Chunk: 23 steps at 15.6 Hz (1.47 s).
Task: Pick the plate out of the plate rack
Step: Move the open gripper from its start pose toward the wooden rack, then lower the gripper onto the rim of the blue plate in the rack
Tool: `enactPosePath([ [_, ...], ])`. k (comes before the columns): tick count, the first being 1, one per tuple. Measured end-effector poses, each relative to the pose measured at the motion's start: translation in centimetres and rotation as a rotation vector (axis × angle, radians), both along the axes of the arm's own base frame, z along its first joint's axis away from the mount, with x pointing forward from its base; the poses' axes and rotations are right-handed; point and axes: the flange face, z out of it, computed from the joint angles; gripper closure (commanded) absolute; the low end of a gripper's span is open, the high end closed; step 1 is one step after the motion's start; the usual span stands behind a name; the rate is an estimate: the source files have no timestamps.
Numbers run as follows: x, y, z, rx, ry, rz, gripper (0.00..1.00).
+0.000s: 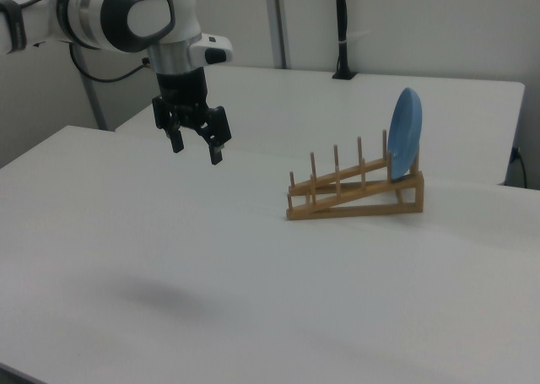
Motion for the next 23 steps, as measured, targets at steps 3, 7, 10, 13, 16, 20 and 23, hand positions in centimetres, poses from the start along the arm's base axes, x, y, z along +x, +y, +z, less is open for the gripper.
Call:
enactPosePath([
  [3,0.4,-0.2,0.6,-0.006,-0.038,-0.003,0.00],
  [7,1.9,-1.3,2.0,-0.029,-0.121,-0.017,0.00],
  [10,4.4,-1.9,3.1,-0.063,-0.255,-0.019,0.00],
  [13,6.5,-4.5,3.9,-0.139,-0.439,-0.037,0.00],
  [16,9.3,-8.2,2.9,-0.251,-0.617,-0.049,0.08],
  [20,11.9,-12.0,1.0,-0.389,-0.739,-0.033,0.16],
  [23,13.5,-13.4,-0.5,-0.458,-0.793,-0.009,0.16],
])
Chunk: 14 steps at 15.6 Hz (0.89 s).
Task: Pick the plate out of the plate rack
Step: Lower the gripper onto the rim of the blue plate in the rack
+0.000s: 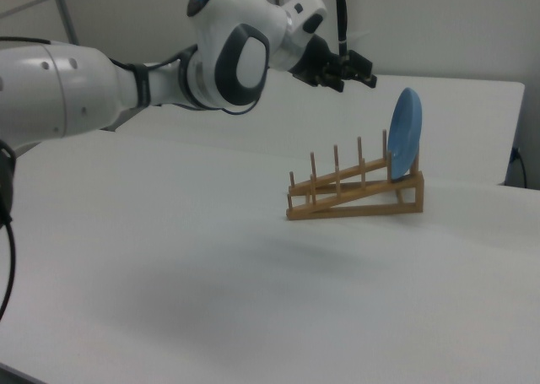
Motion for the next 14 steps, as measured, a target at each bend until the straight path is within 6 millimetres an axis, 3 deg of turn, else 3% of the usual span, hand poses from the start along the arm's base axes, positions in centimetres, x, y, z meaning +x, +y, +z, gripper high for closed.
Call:
enactPosePath([
  [5,2.1,-3.2,-2.6,-0.082,0.001,-0.039,0.16],
  [11,3.4,-6.1,-8.0,-0.156,0.050,-0.068,0.22],
  [14,3.7,-7.3,-9.0,-0.192,0.058,-0.080,0.26],
])
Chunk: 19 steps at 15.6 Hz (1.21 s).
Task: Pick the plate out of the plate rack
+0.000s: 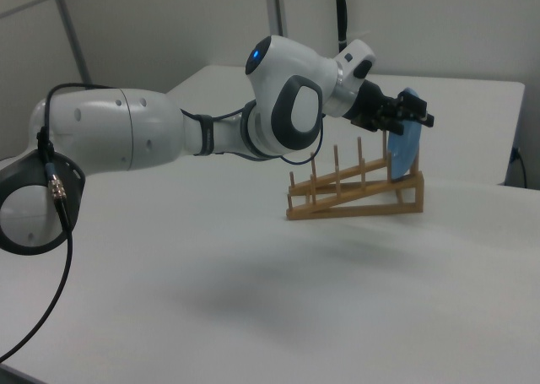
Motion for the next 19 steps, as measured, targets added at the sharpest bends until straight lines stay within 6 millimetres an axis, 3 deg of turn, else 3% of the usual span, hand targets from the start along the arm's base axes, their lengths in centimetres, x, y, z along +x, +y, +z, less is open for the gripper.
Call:
enactPosePath([
  [11,1.5,1.1,-0.9,0.035,-0.066,-0.028,0.28],
  [13,1.9,1.8,-1.0,0.044,-0.097,-0.022,0.32],
  [19,2.6,2.6,-2.6,0.075,-0.159,-0.048,0.34],
])
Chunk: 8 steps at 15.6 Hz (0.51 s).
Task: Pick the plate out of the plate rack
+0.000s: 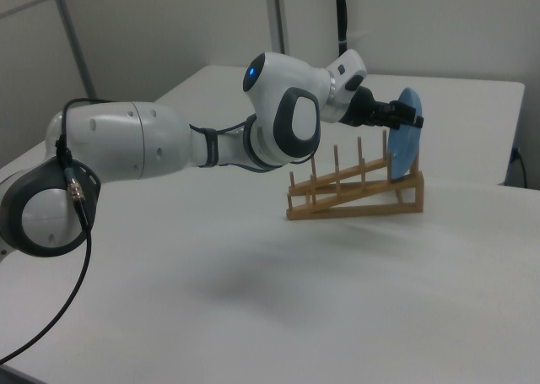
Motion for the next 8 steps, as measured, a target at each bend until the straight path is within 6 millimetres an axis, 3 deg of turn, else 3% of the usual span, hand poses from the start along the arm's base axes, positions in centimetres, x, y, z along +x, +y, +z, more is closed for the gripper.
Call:
enactPosePath([
  [4,0.6,-0.1,-1.0,-0.012,-0.004,-0.012,0.46],
  [8,0.9,-0.1,-2.4,-0.012,0.001,-0.019,0.73],
])
